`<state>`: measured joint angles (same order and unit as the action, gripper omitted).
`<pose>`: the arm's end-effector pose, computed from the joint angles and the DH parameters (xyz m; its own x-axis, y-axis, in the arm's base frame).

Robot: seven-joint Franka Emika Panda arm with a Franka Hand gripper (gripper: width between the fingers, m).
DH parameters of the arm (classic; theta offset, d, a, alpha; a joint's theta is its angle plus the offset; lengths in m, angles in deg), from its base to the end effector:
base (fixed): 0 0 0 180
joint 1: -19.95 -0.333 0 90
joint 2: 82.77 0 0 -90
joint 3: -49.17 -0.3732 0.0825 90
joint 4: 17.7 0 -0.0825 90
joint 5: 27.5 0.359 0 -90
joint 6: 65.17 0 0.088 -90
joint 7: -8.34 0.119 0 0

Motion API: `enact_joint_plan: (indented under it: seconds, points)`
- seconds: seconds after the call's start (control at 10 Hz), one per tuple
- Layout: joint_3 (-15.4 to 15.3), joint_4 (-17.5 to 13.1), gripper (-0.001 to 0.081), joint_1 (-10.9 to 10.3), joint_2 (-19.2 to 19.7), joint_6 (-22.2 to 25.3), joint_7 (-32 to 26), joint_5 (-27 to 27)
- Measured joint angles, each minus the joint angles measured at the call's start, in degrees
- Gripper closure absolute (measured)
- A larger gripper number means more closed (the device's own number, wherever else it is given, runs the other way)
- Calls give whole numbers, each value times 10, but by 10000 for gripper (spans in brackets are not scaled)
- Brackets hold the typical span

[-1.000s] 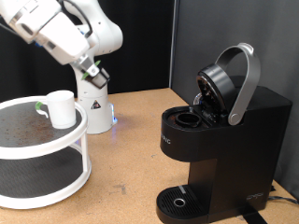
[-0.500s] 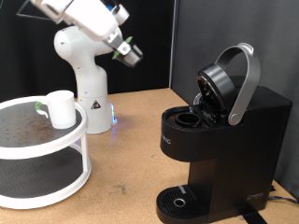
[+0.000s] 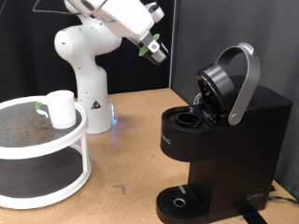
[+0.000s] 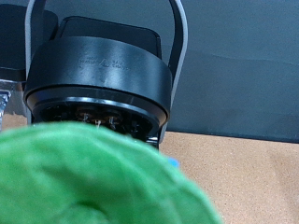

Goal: Make a cup of coffee with the keurig machine

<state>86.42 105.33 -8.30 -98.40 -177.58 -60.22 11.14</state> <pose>0.4592 -0.0552 0.5713 0.6281 0.4627 0.6256 0.7518 -0.5683 -0.3345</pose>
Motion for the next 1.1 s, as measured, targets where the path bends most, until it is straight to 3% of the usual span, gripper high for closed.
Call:
enact_joint_plan:
  seconds: [0.5,1.1]
  points:
    - [-6,1,337,0,5,11,12,11]
    - [-57,43,337,-3,37,-57,27,-21]
